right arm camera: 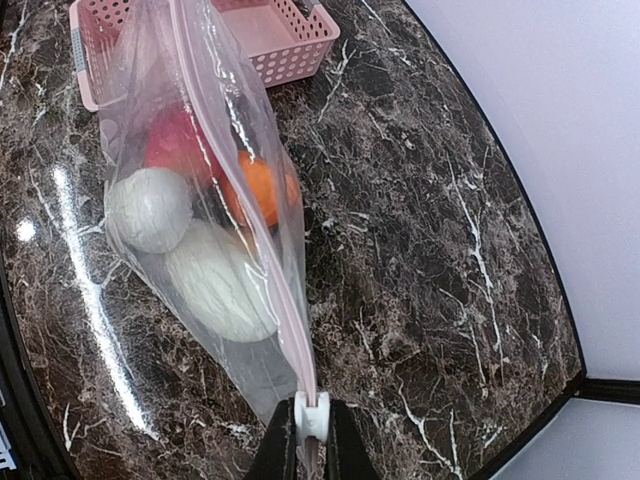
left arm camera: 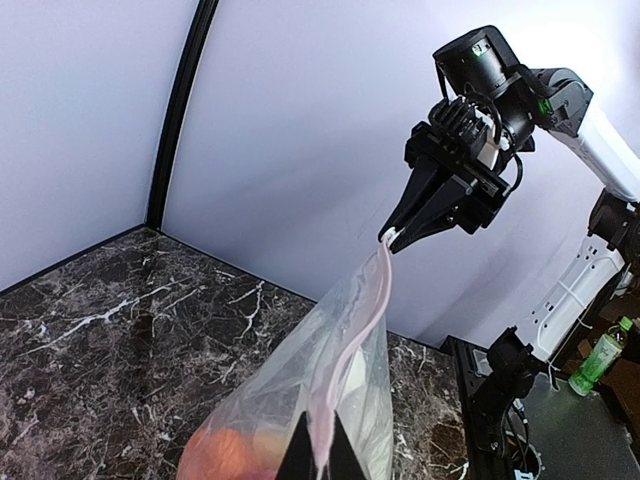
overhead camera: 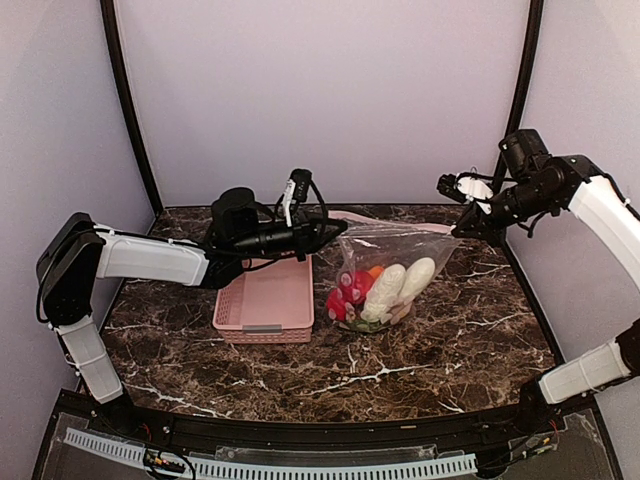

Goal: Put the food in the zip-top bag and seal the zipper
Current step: Zip the zipper on the zipper food storage bag.

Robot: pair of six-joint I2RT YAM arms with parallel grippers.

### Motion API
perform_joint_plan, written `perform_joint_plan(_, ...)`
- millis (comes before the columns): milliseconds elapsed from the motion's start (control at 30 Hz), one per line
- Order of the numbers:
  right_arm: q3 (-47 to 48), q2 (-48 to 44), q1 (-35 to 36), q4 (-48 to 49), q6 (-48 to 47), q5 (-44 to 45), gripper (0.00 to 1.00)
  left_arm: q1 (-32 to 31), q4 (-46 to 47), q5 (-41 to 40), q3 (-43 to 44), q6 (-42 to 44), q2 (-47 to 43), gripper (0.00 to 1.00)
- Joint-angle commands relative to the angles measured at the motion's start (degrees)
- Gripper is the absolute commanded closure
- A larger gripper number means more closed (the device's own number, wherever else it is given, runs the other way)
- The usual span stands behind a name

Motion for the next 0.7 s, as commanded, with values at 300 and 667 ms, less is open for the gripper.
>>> perform_joint_plan(300,-0.2,-0.7,-2.8,-2.5,0.0,4.5,1.0,1.9,2.4,-0.6,0.6,-2.1,0.7,0.99)
perform_joint_plan(667,14.9,9.9,-3.8,6.7,2.8,2.0,1.0,3.3,-1.3,1.2,23.4,-1.6,14.1,0.99)
